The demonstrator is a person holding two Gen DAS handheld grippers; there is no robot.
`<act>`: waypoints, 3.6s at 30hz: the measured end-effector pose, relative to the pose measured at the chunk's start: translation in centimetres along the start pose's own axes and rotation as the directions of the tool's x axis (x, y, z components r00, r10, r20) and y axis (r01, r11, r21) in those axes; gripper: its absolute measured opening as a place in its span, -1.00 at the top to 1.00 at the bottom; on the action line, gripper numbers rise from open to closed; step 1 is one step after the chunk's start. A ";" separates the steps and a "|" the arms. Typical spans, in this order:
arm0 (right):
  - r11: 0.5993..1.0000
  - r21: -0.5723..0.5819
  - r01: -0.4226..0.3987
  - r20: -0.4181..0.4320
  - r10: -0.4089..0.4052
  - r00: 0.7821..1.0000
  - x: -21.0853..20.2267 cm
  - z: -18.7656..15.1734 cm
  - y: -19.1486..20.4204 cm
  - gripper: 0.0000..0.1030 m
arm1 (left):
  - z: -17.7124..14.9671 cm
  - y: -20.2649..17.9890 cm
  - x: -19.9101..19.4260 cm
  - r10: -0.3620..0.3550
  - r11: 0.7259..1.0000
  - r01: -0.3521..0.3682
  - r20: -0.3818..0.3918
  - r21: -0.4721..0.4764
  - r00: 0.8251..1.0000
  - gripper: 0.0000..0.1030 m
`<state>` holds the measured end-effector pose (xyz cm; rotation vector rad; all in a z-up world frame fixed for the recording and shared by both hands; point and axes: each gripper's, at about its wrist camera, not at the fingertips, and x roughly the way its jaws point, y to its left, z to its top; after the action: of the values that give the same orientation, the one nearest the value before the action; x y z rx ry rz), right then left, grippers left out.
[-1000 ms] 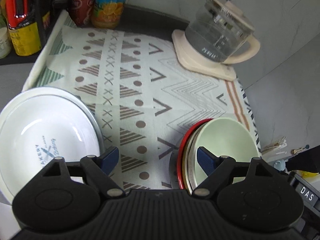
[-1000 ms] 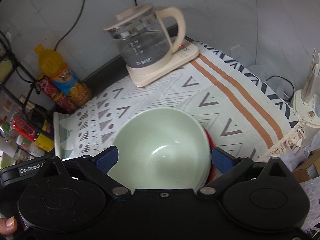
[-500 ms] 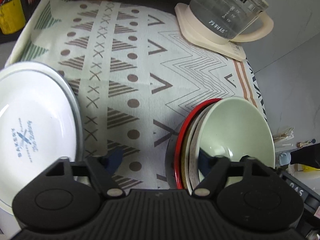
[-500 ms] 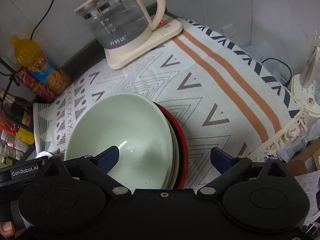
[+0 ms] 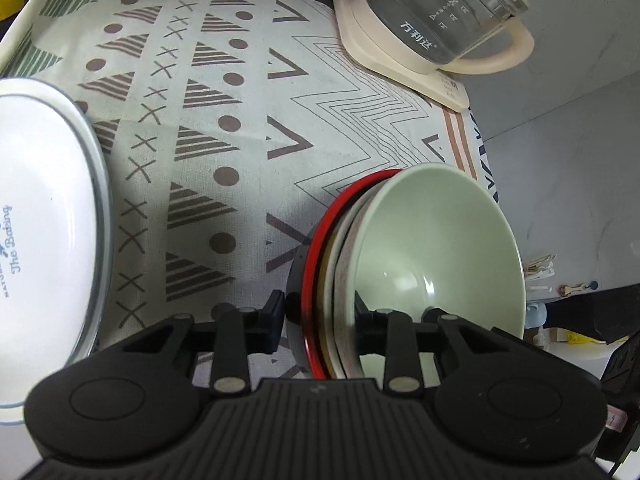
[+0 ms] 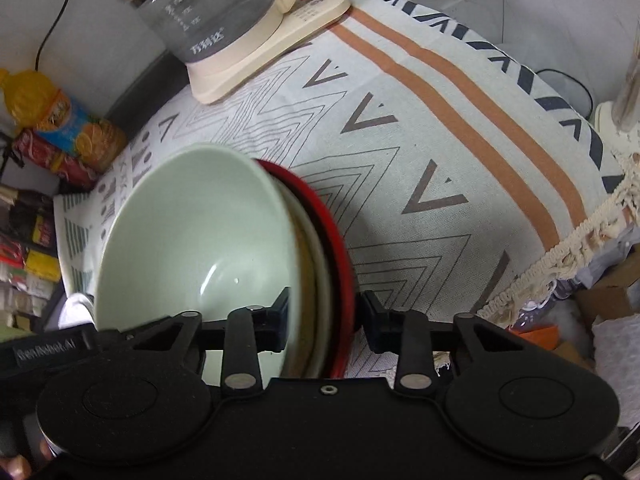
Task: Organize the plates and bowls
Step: 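Carry the red bowl stack with both grippers onto the plate stack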
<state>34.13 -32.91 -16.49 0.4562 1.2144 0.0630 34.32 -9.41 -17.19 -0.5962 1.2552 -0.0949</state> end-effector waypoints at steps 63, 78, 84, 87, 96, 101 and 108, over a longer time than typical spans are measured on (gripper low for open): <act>0.908 -0.380 -0.179 -0.075 0.163 0.984 0.9 -6.2 20.5 0.40 | -2.0 16.7 -15.6 0.114 0.952 -0.021 0.289 -0.306 0.950 0.41; 0.901 -0.392 -0.186 -0.134 0.144 0.980 3.8 -7.8 22.6 0.40 | -1.7 19.8 -14.6 0.147 0.937 -0.050 0.258 -0.347 0.955 0.41; 0.908 -0.377 -0.184 -0.139 0.141 0.980 4.3 -7.7 22.8 0.40 | -0.9 19.8 -14.6 0.153 0.940 -0.061 0.257 -0.335 0.954 0.40; 0.906 -0.379 -0.189 -0.145 0.143 0.979 4.5 -7.8 22.9 0.31 | -0.7 19.6 -14.6 0.156 0.951 -0.074 0.261 -0.299 0.953 0.39; 0.897 -0.413 -0.155 -0.068 0.140 0.988 2.8 -8.1 23.6 0.10 | -0.6 18.5 -15.6 0.157 0.966 -0.090 0.278 -0.241 0.948 0.12; 0.898 -0.435 -0.060 0.035 0.084 0.996 0.8 -8.7 23.6 -0.32 | -0.8 17.6 -16.8 0.167 0.973 -0.105 0.308 -0.206 0.937 -0.33; 0.912 -0.410 -0.009 0.149 0.076 0.986 -2.3 -9.3 22.3 -0.75 | -1.0 16.0 -18.2 0.184 0.981 -0.152 0.335 -0.120 0.924 -0.58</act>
<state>29.14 -10.51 -8.71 0.1161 0.9964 0.3073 23.37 10.79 -9.20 -0.5538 0.9657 0.2062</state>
